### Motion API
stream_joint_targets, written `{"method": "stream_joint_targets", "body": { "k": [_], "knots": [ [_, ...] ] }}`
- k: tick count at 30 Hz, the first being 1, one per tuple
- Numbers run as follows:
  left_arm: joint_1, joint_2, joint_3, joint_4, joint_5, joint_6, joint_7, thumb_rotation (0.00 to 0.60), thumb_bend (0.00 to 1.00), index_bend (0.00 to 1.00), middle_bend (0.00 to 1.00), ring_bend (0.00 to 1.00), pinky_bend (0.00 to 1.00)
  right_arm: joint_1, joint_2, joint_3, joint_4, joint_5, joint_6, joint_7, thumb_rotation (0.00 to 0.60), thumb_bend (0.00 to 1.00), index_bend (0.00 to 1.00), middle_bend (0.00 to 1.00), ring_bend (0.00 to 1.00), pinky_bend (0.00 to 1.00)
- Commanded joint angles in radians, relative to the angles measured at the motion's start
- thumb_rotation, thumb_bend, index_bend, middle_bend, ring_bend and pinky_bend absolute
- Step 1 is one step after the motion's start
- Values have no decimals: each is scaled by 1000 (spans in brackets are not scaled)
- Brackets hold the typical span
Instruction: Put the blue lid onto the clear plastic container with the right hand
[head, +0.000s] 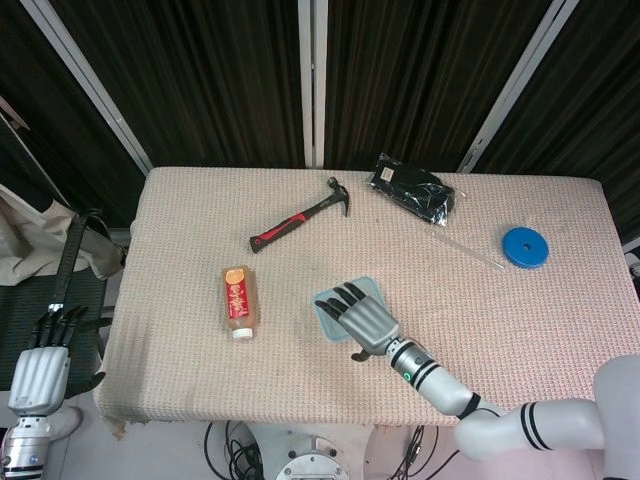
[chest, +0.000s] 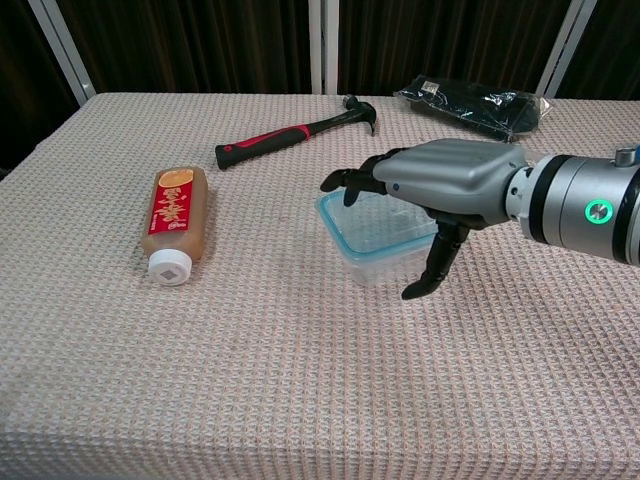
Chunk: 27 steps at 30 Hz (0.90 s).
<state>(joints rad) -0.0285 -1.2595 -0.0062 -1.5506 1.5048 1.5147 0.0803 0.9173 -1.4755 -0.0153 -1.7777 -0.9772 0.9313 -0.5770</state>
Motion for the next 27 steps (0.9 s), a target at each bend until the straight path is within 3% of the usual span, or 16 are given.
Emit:
{"method": "stream_joint_targets", "body": {
  "k": [1, 6, 15, 20, 27],
  "knots": [
    [1, -1, 0, 2, 0, 0, -1, 600, 0, 76, 67, 0, 0, -2, -6, -4, 6, 5, -5, -6, 600, 0, 0, 180, 0, 0],
    [1, -1, 1, 3, 1, 0, -3, 600, 0, 76, 67, 0, 0, -17, 0, -3, -1, -13, 7, 1, 600, 0, 0, 180, 0, 0],
    [3, -1, 0, -1, 5, 5, 2, 600, 0, 76, 67, 0, 0, -97, 74, -44, -82, -208, 99, 56, 600, 0, 0, 170, 0, 0],
    [1, -2, 1, -5, 8, 4, 9, 600, 0, 76, 67, 0, 0, -134, 89, -89, -89, -290, 93, 91, 600, 0, 0, 220, 0, 0],
    [4, -1, 2, -9, 10, 9, 11, 600, 0, 75, 66, 0, 0, -151, 70, -90, -53, -307, 59, 103, 600, 0, 0, 238, 0, 0]
  ]
}}
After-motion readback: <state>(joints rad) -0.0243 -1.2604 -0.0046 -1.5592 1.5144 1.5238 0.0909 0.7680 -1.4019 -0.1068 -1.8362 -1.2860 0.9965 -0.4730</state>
